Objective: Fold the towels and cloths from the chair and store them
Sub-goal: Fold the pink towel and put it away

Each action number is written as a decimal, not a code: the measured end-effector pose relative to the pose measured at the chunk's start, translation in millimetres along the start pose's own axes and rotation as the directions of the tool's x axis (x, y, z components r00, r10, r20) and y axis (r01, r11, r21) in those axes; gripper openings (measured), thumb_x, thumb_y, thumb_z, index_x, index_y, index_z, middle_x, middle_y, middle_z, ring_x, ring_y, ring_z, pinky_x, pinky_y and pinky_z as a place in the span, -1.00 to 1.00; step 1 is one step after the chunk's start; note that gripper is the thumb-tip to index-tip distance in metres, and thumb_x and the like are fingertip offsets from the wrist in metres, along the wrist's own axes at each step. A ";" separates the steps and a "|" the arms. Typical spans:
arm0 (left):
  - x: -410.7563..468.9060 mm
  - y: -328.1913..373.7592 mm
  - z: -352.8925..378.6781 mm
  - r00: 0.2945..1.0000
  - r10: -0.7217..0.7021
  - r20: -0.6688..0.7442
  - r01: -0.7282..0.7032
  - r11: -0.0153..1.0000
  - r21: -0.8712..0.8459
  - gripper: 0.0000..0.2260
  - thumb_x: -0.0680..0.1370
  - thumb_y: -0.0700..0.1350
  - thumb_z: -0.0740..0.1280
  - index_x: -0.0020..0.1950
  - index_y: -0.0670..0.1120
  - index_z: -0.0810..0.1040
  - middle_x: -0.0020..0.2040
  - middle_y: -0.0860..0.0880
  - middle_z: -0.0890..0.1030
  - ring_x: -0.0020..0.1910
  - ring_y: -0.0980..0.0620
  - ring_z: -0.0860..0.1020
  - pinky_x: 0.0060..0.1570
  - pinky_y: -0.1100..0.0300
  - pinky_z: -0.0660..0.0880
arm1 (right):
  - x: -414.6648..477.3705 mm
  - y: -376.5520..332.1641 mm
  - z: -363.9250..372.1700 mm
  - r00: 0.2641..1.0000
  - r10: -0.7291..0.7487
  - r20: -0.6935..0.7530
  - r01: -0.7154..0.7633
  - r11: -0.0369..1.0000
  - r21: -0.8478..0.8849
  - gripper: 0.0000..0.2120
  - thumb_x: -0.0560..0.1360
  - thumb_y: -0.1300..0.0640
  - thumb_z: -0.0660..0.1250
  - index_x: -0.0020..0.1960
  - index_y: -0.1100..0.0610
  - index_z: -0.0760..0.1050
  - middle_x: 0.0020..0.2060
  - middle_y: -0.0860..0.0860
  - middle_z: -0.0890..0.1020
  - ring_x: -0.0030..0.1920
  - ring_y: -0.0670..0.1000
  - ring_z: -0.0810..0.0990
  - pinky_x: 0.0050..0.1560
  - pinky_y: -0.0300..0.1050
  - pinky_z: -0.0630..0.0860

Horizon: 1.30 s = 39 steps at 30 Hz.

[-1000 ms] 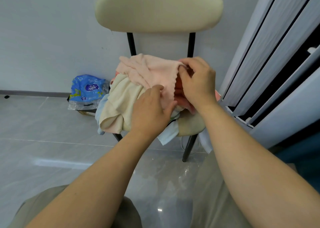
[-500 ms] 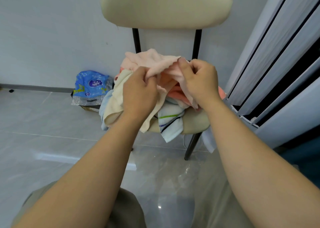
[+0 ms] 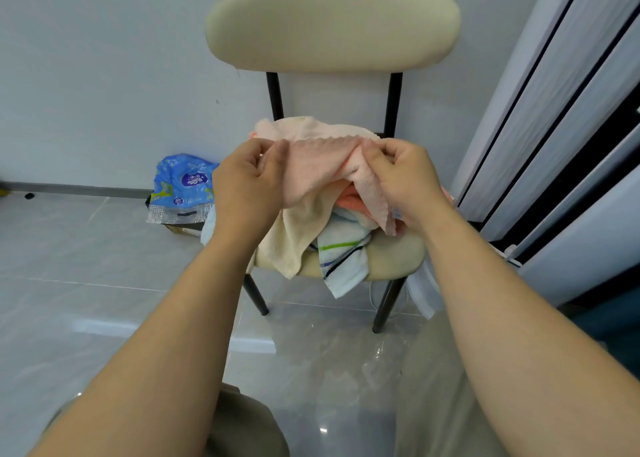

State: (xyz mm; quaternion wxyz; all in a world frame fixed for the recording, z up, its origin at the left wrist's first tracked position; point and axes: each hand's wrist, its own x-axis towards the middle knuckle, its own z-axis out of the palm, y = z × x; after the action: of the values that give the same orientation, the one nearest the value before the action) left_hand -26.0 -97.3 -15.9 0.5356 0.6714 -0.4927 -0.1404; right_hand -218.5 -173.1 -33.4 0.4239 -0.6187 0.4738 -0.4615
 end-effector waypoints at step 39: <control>-4.8 3.9 -73.9 0.919 0.208 -0.334 -0.200 0.978 0.059 -0.87 0.62 -0.14 0.19 0.04 0.03 0.52 -0.16 0.21 0.58 -0.12 0.08 0.66 -0.08 0.12 0.57 | -44.2 -34.0 32.0 0.913 -0.317 0.257 0.401 0.816 -0.417 -0.70 0.48 0.19 0.32 0.19 -0.01 0.47 -0.09 -0.11 0.48 -0.16 -0.16 0.43 -0.15 -0.36 0.34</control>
State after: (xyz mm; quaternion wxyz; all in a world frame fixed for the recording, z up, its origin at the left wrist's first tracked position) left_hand 22.7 -50.3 14.4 0.6160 0.6368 -0.4621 0.0395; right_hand -186.3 -120.5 -15.0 0.2098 -0.8179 0.4046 -0.3512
